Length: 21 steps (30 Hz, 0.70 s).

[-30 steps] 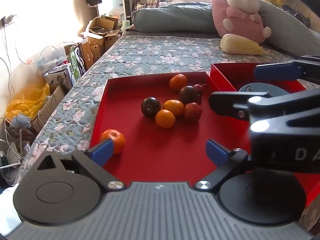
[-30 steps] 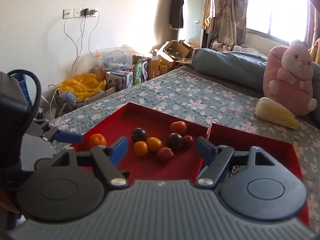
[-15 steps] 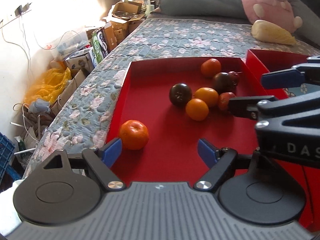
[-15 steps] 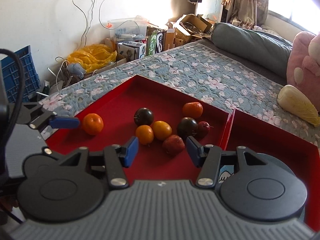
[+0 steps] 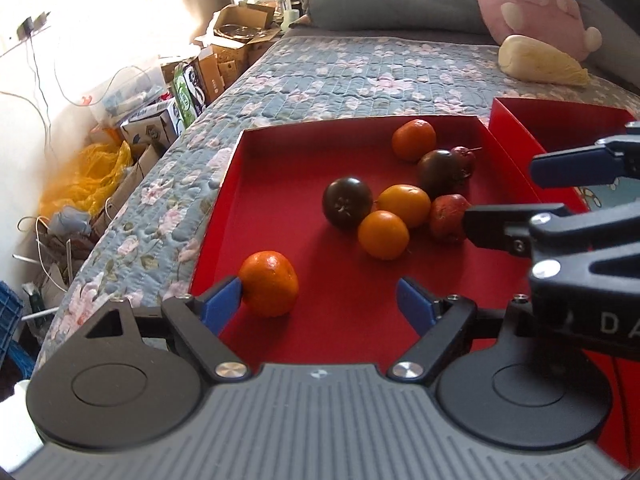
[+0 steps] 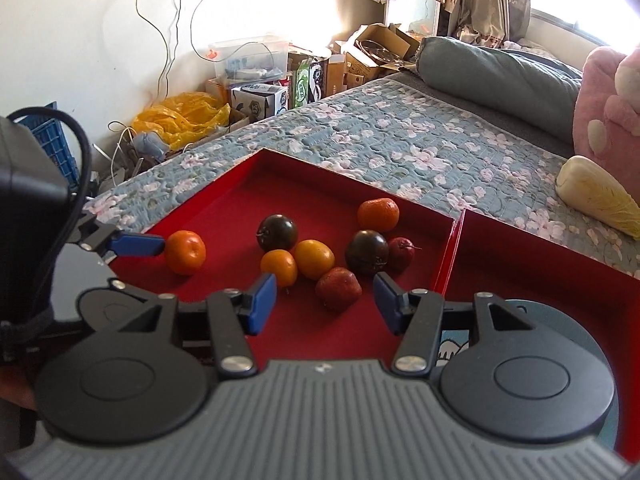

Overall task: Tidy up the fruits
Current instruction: 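Move the right tool toward the red tomato while the left tool approaches the tangerine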

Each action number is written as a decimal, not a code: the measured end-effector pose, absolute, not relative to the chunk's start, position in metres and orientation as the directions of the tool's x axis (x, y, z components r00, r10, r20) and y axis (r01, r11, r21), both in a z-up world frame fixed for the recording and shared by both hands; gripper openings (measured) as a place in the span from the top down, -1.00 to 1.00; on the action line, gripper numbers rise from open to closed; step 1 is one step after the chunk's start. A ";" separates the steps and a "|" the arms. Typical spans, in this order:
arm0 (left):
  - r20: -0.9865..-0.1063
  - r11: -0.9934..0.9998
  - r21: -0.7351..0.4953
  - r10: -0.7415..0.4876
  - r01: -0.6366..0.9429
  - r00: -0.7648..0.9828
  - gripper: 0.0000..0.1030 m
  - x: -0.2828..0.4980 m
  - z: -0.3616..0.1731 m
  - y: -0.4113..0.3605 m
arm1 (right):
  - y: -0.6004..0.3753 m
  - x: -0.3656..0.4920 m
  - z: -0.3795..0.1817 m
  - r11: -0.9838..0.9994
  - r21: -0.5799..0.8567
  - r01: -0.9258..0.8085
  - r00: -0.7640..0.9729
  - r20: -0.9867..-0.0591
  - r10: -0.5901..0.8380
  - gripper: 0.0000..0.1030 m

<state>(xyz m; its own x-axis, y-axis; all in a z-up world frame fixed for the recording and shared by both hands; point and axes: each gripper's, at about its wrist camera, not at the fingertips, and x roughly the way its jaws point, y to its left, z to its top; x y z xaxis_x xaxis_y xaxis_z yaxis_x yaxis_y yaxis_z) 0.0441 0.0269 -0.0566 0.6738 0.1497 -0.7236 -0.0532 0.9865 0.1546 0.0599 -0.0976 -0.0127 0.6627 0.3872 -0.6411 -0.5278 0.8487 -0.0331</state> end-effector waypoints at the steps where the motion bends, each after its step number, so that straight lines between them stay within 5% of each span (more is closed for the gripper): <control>1: -0.726 0.984 0.166 0.163 -0.060 0.668 -0.71 0.045 -0.058 0.026 | -0.098 0.061 -0.013 0.850 -0.032 -0.525 0.663 -0.641 0.386 -0.10; 12: -0.760 0.976 0.148 0.215 -0.158 0.614 -0.66 0.059 -0.068 0.047 | -0.090 0.073 -0.020 0.838 -0.038 -0.545 0.636 -0.669 0.383 -0.08; 21: -0.748 0.969 0.159 0.243 -0.188 0.617 -0.28 0.060 -0.066 0.054 | -0.073 0.093 -0.033 0.817 -0.130 -0.562 0.609 -0.733 0.303 -0.01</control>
<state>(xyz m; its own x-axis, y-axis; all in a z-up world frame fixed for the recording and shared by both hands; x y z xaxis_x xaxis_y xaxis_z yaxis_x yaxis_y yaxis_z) 0.0597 0.0542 -0.0659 0.6174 0.2428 -0.7482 -0.1881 0.9691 0.1593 0.0929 -0.0731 -0.0333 0.6095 0.3027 -0.7327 -0.5623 0.8166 -0.1304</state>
